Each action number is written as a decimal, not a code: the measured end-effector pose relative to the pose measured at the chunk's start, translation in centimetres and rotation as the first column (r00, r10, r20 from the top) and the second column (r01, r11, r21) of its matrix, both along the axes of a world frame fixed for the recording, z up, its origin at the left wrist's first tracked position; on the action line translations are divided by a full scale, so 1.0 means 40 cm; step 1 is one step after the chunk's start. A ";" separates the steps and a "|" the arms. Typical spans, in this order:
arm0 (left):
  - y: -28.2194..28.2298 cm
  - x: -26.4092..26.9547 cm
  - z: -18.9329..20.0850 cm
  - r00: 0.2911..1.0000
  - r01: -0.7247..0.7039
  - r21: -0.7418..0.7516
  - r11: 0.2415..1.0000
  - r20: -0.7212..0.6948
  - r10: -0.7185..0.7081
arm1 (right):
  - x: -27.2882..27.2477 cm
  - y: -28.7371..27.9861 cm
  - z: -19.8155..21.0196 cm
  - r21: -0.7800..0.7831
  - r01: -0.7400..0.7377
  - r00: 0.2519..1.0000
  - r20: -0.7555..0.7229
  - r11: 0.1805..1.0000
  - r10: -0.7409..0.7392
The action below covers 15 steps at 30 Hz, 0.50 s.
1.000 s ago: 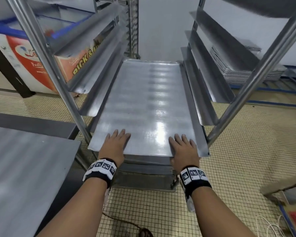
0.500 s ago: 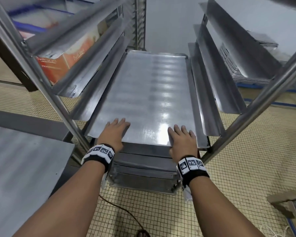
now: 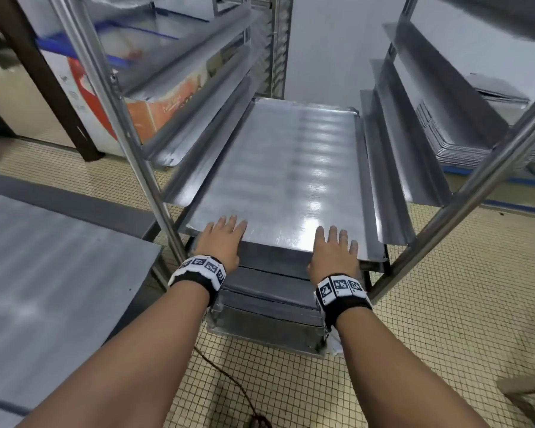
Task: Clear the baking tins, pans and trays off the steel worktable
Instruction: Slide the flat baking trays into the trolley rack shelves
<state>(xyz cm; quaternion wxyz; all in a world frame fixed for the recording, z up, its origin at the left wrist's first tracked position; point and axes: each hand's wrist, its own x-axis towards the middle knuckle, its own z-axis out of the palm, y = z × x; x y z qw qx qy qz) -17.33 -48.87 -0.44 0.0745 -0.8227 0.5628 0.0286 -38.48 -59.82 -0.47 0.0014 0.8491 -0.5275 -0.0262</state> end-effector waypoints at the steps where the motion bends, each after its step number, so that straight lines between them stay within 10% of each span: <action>1: 0.026 -0.004 0.001 1.000 -0.003 -0.002 1.000 -0.003 0.003 | 0.003 0.019 0.005 0.005 -0.002 1.000 -0.011 1.000 0.002; 7: 0.231 -0.030 0.062 0.941 -0.138 -0.027 0.990 -0.315 0.123 | 0.030 0.176 0.046 0.025 -0.065 0.998 -0.010 0.998 0.065; 15: 0.654 0.012 0.097 0.830 -0.456 0.037 0.889 -0.343 0.440 | 0.168 0.485 0.127 0.197 -0.382 0.922 0.009 0.903 0.388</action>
